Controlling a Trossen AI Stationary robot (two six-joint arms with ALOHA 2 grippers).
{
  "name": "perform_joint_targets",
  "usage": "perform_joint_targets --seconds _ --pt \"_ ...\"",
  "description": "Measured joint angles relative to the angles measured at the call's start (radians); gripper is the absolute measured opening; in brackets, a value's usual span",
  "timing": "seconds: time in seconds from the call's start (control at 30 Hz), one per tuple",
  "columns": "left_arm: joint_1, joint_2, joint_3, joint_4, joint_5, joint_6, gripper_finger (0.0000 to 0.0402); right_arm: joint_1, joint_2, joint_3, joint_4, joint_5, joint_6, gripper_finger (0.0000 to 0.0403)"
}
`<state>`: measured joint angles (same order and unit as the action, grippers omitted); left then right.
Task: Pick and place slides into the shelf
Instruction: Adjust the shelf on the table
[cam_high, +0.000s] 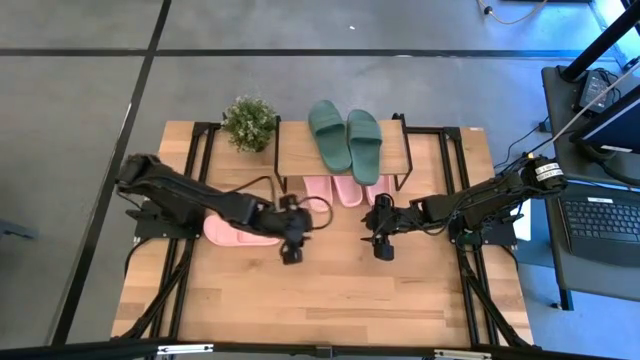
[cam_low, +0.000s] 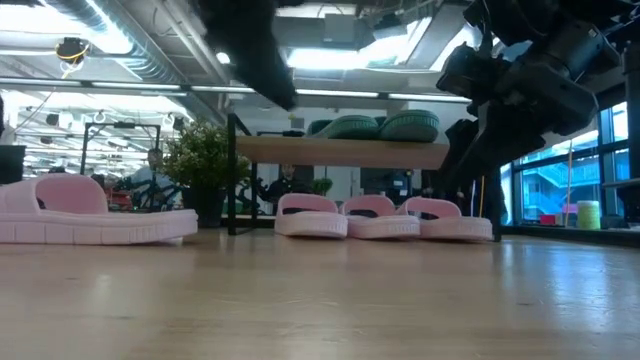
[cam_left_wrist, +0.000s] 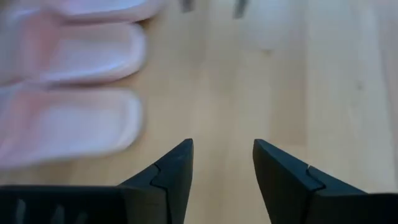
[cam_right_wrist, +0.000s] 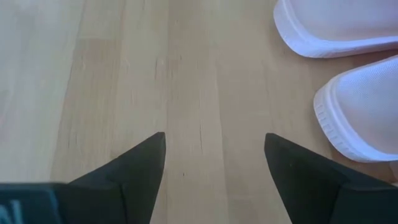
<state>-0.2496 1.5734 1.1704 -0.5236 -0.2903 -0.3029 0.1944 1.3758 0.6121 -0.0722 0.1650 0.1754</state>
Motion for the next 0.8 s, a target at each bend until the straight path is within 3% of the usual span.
perform_joint_targets --seconds 0.2,0.37,0.8 --pt "-0.092 -0.111 -0.099 -0.044 -0.216 -0.196 0.0159 0.000 0.000 0.000 0.002 0.002 -0.019 0.0274" --pt "-0.144 -0.112 -0.125 -0.154 -0.358 -0.357 0.0159 0.000 0.000 0.000 0.021 0.002 -0.025 0.0274" --pt "-0.211 -0.105 -0.125 -0.382 -0.342 -0.678 0.0159 -0.001 0.000 0.000 0.032 0.002 -0.050 0.0274"
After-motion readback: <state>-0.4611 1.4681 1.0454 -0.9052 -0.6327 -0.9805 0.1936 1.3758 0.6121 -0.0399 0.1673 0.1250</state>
